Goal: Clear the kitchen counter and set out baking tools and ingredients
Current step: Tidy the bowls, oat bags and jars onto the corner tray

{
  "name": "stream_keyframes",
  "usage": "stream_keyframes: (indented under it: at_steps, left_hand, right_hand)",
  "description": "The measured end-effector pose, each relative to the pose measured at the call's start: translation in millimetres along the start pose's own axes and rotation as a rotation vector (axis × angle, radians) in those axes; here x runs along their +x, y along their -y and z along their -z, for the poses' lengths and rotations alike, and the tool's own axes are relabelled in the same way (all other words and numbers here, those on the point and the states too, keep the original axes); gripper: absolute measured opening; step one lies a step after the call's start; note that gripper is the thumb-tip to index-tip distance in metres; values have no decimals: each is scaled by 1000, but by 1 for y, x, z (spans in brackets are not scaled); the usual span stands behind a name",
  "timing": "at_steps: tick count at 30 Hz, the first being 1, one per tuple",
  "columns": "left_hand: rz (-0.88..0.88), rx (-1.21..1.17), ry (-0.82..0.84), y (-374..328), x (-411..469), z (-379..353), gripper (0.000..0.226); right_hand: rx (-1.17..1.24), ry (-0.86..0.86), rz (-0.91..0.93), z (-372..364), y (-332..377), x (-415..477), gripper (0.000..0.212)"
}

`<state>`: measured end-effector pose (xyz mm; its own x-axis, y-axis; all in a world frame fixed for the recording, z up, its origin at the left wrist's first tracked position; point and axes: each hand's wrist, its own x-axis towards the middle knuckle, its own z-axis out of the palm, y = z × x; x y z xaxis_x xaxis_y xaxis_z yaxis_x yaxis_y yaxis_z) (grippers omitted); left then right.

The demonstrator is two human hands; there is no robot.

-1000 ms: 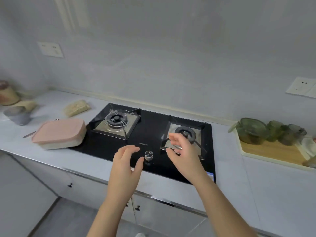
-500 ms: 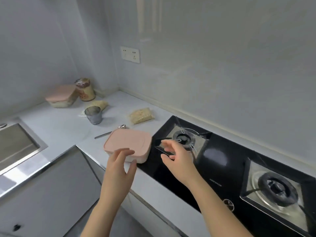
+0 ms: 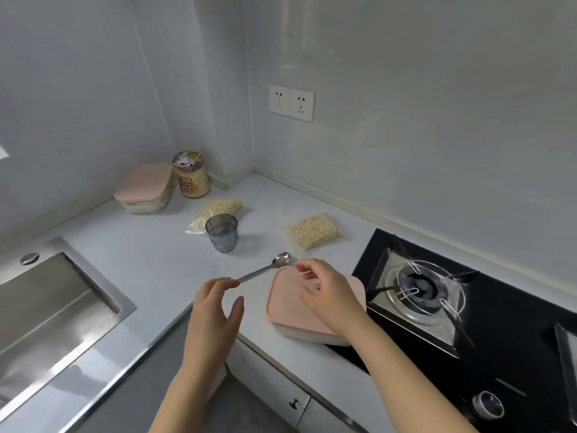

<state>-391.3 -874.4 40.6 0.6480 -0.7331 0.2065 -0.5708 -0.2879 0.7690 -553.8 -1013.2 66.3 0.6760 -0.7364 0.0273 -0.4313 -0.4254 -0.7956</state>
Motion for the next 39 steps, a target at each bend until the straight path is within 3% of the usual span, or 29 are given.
stream_keyframes:
  at_steps: [6, 11, 16, 22, 26, 33, 39]
  left_hand:
    - [-30, 52, 66, 52, 82, 27, 27]
    - [-12, 87, 98, 78, 133, 14, 34]
    - [33, 183, 163, 95, 175, -4, 56]
    - [36, 286, 278, 119, 231, -17, 87]
    - [-37, 334, 399, 140, 263, -33, 98]
    - [-91, 305, 503, 161, 301, -50, 96]
    - [-123, 274, 508, 172, 307, -49, 97]
  right_hand:
    - [-188, 80, -52, -47, 21, 69, 36]
    - [-395, 255, -47, -88, 10, 133, 37]
    - [-734, 462, 7, -124, -16, 190, 42]
    - [-1020, 596, 54, -144, -44, 226, 36]
    - [-1042, 614, 33, -150, -48, 238, 37]
    - [-1041, 640, -29, -150, -59, 243, 30]
    - [-853, 264, -152, -111, -49, 239, 20]
